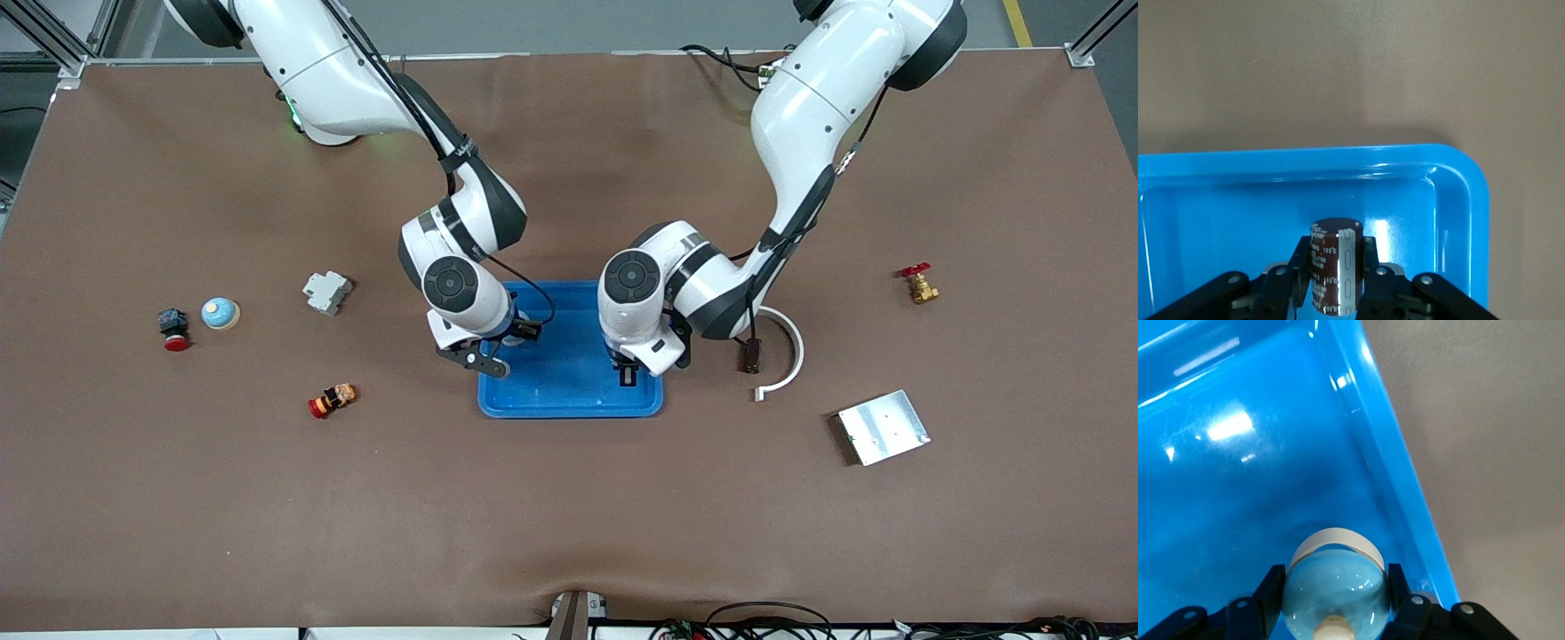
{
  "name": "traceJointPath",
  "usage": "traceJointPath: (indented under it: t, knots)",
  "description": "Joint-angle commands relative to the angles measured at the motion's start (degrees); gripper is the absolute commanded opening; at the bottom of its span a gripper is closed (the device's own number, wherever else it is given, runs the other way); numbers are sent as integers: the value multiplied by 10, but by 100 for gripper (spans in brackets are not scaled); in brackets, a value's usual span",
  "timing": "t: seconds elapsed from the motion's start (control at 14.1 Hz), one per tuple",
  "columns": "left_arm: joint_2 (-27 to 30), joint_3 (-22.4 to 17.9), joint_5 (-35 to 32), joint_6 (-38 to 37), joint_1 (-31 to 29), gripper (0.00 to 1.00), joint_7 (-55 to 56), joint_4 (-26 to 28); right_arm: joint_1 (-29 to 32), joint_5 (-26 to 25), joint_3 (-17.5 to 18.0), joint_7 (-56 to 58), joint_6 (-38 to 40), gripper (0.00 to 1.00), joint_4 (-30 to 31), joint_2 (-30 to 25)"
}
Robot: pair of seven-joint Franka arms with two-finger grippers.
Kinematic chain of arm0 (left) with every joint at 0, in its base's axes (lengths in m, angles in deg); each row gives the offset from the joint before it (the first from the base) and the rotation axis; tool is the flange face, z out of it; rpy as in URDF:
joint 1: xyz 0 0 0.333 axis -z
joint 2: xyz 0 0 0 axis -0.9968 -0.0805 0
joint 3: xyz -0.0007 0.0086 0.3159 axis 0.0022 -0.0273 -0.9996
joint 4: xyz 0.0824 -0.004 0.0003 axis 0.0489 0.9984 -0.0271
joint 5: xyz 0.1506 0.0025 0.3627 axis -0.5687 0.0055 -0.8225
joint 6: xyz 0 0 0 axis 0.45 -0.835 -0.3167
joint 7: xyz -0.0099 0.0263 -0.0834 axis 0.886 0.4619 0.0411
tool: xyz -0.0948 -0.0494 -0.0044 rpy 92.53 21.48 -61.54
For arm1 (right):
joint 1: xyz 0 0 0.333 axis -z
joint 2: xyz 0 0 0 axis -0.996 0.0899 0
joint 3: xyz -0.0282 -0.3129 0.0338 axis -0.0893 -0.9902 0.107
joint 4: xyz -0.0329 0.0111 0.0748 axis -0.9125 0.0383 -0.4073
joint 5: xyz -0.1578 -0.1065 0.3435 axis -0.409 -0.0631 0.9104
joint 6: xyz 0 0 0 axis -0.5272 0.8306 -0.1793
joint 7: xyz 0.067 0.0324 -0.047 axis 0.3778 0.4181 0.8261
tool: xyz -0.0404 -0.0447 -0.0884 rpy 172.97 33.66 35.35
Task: Place electrolytic capacitor and blue bell in tray
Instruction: 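Open the right gripper over the tray while the left gripper lowers the capacitor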
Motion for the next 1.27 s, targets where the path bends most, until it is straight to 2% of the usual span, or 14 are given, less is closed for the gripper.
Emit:
traceJointPath:
  t: [0.0,0.07,0.14,0.57,0.78,0.99,1.06,1.13,1.2]
  knots:
    - [-17,-4,-12,7,9,0,14,-20,8,-7,11,-15,6,67,-11,8]
    - [-17,-5,-13,13,9,0,15,-20,7,-7,11,-15,7,86,-11,9]
    - [-19,-5,-13,18,11,0,15,-20,6,-7,11,-19,11,100,-11,9]
    - [-36,-20,-12,50,26,0,16,-20,27,-13,5,2,29,100,-8,-10]
    - [-40,-21,-13,51,28,0,15,-20,70,-14,-5,56,64,100,-7,-41]
    - [-44,-21,-18,51,28,0,4,-18,152,-14,-6,121,126,100,4,-75]
    - [-44,-21,-28,51,28,32,-1,-18,188,-14,-5,146,149,100,4,-87]
    - [-45,-21,-31,51,28,99,-2,-17,220,-14,-5,171,165,100,4,-93]
    - [-42,-21,-31,51,28,100,-3,-18,249,-14,-5,195,179,100,5,-104]
